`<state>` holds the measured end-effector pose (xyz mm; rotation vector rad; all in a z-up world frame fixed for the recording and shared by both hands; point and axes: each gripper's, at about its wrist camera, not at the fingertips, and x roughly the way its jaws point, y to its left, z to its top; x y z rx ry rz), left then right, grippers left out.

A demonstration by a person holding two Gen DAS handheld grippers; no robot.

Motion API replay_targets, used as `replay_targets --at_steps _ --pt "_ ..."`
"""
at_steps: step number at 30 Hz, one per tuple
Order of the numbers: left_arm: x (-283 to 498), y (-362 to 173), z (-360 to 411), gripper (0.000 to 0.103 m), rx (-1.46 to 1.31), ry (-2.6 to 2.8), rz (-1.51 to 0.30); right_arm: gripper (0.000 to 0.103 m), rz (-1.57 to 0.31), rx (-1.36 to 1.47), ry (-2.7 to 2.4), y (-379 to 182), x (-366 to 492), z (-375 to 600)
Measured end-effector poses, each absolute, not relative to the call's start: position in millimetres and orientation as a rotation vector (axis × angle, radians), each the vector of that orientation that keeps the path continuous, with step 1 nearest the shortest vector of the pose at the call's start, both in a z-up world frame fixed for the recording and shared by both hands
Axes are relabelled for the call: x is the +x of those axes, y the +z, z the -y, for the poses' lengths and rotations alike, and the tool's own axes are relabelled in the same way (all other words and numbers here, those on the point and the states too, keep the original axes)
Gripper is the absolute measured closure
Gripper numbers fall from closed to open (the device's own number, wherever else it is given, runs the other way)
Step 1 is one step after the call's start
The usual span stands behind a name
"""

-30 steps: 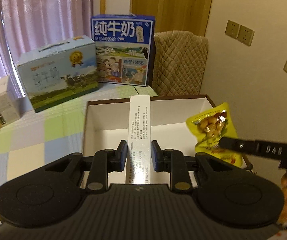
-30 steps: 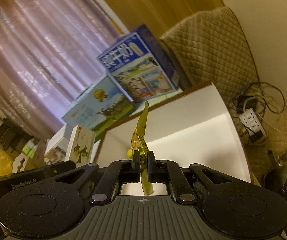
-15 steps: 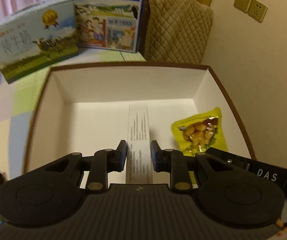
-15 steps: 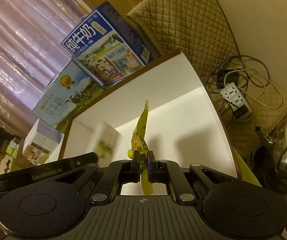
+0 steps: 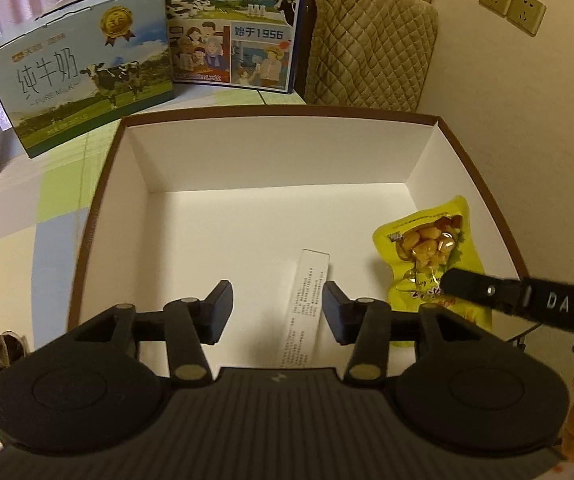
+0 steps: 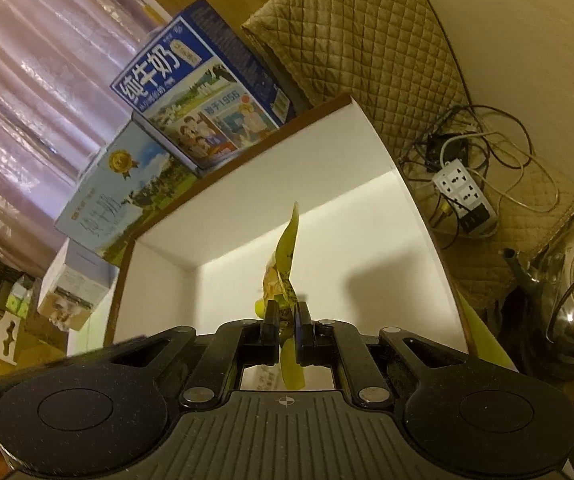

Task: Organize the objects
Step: 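Lower both held items into the brown box and open both tools, then move both tools back toward the remaining items on the table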

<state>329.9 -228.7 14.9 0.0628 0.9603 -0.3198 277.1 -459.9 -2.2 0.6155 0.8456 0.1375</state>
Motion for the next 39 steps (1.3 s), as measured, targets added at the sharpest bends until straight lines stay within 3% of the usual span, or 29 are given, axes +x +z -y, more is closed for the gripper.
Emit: replay_targets --at_steps 4,6,9,18,39 --pt "325 23 219 0.043 0.059 -0.324 -0.939 0.088 -0.835 0.611 0.153 3 281 454" --pt "322 26 214 0.035 0.058 -0.328 -0.928 0.064 -0.822 0.598 0.158 7 280 452" --pt "316 31 205 0.028 0.057 -0.327 -0.915 0.05 -0.8 0.545 0.155 14 276 447" --pt "288 45 171 0.021 0.037 -0.33 -0.896 0.041 -0.79 0.299 0.179 27 256 422" --pt "201 77 93 0.017 0.007 -0.288 -0.812 0.037 -0.726 0.212 0.256 49 174 387"
